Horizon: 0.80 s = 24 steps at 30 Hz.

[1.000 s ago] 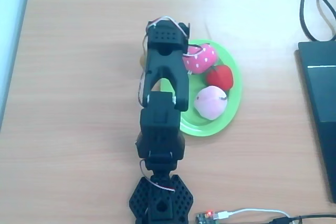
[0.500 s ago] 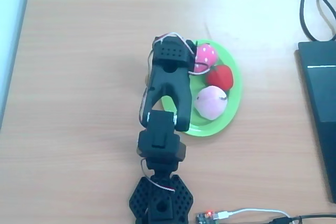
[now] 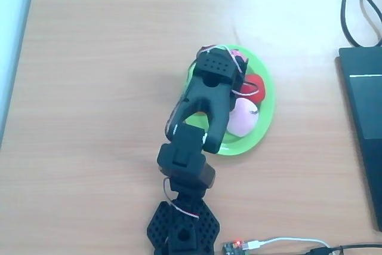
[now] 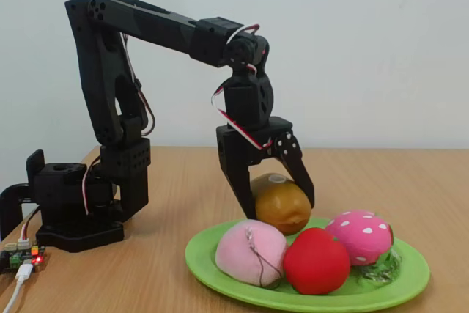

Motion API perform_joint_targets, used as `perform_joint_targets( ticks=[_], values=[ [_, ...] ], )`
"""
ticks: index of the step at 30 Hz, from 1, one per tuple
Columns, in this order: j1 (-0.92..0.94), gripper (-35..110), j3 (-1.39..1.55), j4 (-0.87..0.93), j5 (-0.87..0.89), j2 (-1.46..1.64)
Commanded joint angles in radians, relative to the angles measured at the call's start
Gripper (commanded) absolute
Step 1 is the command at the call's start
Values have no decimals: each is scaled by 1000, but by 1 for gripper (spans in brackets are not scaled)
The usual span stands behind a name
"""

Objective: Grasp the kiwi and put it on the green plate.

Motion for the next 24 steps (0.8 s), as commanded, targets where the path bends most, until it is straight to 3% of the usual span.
perform_joint_targets(
  ticks=[1,10,24],
  values=[
    [23,30,5,-20,-18,-3],
    [23,31,-23,-74,-23,-94],
    [-15,43,-34,-71,-25,-87]
  ],
)
